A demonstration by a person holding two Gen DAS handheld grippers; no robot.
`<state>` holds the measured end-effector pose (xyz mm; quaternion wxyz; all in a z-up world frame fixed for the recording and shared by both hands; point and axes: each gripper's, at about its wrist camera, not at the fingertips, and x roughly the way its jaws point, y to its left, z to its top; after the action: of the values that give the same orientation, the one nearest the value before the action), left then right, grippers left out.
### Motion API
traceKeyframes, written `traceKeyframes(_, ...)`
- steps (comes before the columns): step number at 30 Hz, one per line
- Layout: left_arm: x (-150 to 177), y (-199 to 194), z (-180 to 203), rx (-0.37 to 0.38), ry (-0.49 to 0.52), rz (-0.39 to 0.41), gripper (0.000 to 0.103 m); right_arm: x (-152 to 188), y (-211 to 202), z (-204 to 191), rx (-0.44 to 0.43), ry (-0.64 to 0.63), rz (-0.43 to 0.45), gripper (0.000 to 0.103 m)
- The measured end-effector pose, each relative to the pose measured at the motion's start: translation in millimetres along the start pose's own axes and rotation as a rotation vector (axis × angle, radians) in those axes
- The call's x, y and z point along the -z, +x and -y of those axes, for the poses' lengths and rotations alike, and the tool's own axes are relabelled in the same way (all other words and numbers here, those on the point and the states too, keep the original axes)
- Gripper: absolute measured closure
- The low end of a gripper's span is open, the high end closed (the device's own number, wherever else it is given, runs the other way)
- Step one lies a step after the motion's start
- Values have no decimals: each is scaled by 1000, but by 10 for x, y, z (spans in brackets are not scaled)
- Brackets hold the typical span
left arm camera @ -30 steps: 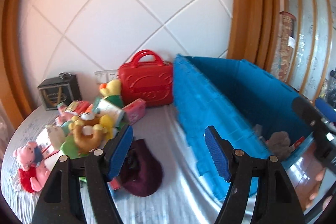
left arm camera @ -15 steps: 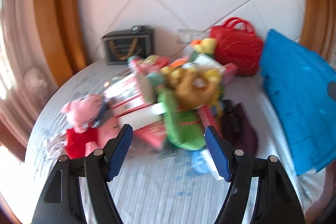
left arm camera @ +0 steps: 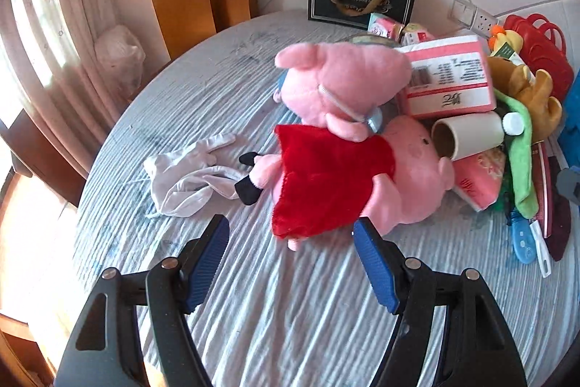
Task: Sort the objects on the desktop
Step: 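Move both empty tools back over the heap, then grasp the pink pig plush in the red dress with both tools together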
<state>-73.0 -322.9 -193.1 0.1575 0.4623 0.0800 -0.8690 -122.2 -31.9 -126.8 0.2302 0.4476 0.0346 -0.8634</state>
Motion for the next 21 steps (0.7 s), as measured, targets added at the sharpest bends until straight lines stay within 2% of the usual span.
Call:
traceKeyframes(3,5,242,-87,35,16,-39,32,6,478,-292,-36,-17,-77,0)
traceKeyframes(9,-79,439,-33,96,87,-66,32,-35,1084,-540,-126,31,-181,0)
traceKeyframes(13,-125,564,79,121,147,-85,32,-77,1339,-660,-113,9,-216,0)
traceKeyframes(17,-139,736,71,142,158,-105,20,-81,1577,-695,-111,14,-262,0)
traceKeyframes(21,-126,852,29,182,157,-117,18,-65,1686,-643,-154,53,-276,0)
